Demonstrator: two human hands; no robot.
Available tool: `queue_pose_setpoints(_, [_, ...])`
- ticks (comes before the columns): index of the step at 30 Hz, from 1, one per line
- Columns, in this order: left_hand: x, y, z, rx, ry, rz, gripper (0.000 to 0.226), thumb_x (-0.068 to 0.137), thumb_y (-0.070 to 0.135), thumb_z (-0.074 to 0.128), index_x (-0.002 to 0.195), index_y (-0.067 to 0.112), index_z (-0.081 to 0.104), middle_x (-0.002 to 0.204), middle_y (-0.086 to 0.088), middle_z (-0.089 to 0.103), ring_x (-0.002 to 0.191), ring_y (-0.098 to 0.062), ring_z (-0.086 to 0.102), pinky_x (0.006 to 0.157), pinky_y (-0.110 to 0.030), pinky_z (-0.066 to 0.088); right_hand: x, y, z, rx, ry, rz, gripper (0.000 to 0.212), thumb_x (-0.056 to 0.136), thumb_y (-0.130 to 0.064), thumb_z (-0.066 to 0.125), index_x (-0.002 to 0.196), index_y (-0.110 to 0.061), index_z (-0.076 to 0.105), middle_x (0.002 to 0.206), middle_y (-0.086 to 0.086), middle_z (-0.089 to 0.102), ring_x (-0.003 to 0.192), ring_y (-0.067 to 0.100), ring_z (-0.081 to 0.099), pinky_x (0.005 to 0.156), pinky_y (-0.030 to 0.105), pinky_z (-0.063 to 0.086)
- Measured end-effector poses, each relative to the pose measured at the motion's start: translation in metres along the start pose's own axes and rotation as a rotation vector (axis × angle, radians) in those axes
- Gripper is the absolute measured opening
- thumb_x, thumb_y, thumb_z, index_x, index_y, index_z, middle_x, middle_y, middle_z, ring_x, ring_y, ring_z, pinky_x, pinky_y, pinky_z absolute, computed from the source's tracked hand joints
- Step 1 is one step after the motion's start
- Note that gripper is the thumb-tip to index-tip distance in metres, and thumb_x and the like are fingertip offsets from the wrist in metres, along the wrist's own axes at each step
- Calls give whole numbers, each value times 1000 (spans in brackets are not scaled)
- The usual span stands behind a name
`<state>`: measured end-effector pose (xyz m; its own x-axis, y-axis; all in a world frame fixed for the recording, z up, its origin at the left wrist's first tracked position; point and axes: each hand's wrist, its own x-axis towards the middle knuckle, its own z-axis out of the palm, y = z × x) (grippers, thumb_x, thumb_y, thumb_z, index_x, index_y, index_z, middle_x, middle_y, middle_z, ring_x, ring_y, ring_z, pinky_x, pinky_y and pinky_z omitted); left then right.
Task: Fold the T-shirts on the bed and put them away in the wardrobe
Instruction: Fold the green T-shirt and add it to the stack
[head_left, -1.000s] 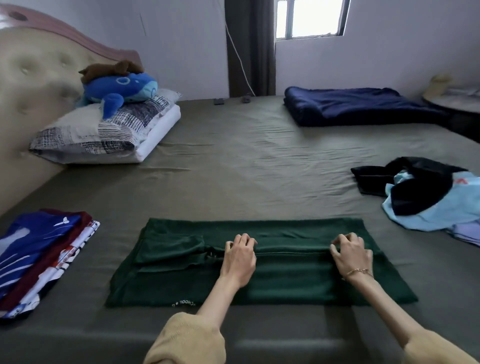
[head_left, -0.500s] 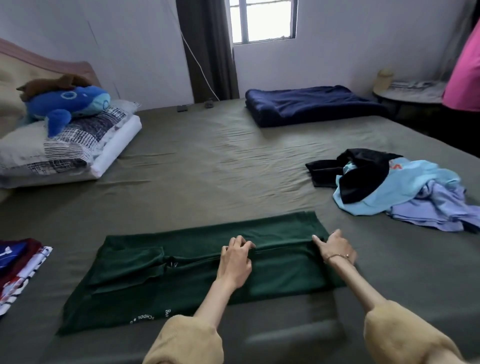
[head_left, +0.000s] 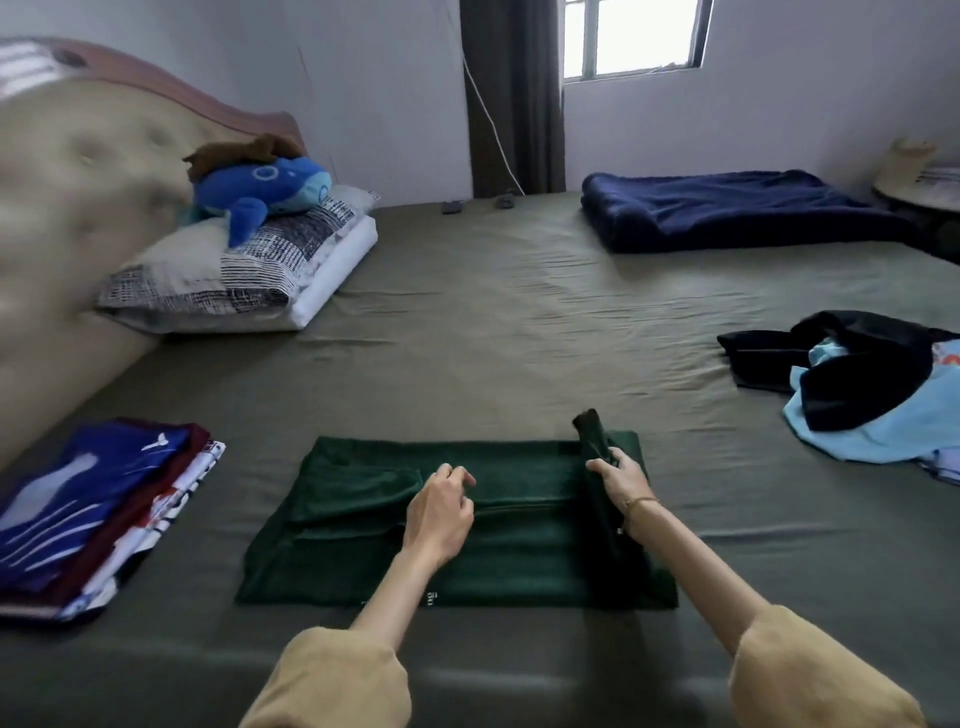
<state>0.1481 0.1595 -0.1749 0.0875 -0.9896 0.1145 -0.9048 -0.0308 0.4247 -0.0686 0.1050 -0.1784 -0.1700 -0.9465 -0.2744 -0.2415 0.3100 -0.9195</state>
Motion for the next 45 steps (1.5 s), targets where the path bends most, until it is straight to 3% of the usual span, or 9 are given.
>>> queue_pose_setpoints(9, [-9, -113, -44, -247, 95, -377, 19, 96, 11, 39, 109, 21, 48, 98, 0, 59, 82, -17, 53, 65, -29, 36, -39, -41, 145, 153, -303, 107, 10, 92, -10, 51, 95, -3, 56, 72, 6, 53, 63, 17, 49, 60, 27, 38])
queue_pose_setpoints(12, [-4, -141, -49, -478, 130, -488, 19, 96, 6, 40, 94, 16, 56, 83, -5, 61, 66, -19, 52, 62, -30, 41, -41, -46, 188, 150, -341, 50, 14, 90, -15, 53, 104, -12, 53, 93, 7, 56, 80, 17, 52, 77, 30, 42])
queue_pose_setpoints(17, [-4, -182, -66, -1005, -15, -679, 33, 103, 16, 31, 120, -4, 51, 74, -10, 56, 35, -1, 49, 36, -12, 32, -55, -62, 242, 58, -345, -10, 23, 92, -15, 51, 107, 3, 57, 99, 12, 60, 93, 25, 56, 84, 33, 42])
queue_pose_setpoints(25, [-11, -202, -72, -1310, -142, -693, 59, 99, 52, 19, 115, 10, 58, 89, -4, 61, 78, -12, 55, 66, -25, 41, -78, -71, 300, -233, -482, -83, 33, 95, -18, 46, 122, 1, 45, 118, 11, 55, 108, 28, 52, 81, 30, 36])
queue_pose_setpoints(28, [-12, -206, -68, -1374, -157, -682, 50, 96, 55, 28, 100, 19, 62, 96, 1, 67, 91, -10, 62, 76, -26, 47, -83, -67, 309, -251, -559, -97, 54, 96, -26, 47, 144, -10, 30, 133, 12, 52, 118, 26, 52, 98, 32, 42])
queue_pose_setpoints(31, [-10, -205, -64, -1435, -97, -677, 34, 93, 43, 51, 107, 17, 67, 104, -9, 72, 98, -22, 68, 85, -35, 53, -84, -67, 310, -15, -600, 1, 59, 96, -26, 47, 148, -14, 22, 91, 13, 67, 67, 16, 67, 61, 22, 53])
queue_pose_setpoints(33, [-11, -205, -59, -1399, -11, -691, 32, 88, 28, 63, 112, 8, 67, 100, -12, 72, 95, -26, 68, 87, -36, 54, -80, -62, 306, 48, -553, -13, 49, 96, -16, 46, 143, -9, 31, 73, 9, 63, 46, 8, 61, 47, 17, 48])
queue_pose_setpoints(38, [-12, -201, -56, -1216, 105, -706, 20, 87, 2, 56, 103, 7, 66, 83, -5, 69, 74, -16, 64, 59, -23, 52, -69, -49, 272, -50, -327, -172, 32, 89, 5, 47, 120, -1, 52, 84, 9, 60, 62, 13, 60, 43, 12, 47])
queue_pose_setpoints(45, [-4, -203, -66, -886, 97, -569, 29, 87, -4, 51, 111, 9, 60, 103, -8, 66, 100, -25, 61, 89, -34, 49, -55, -43, 214, -326, 7, -413, 25, 81, 3, 54, 103, -7, 61, 99, 6, 57, 93, 25, 59, 78, 35, 50])
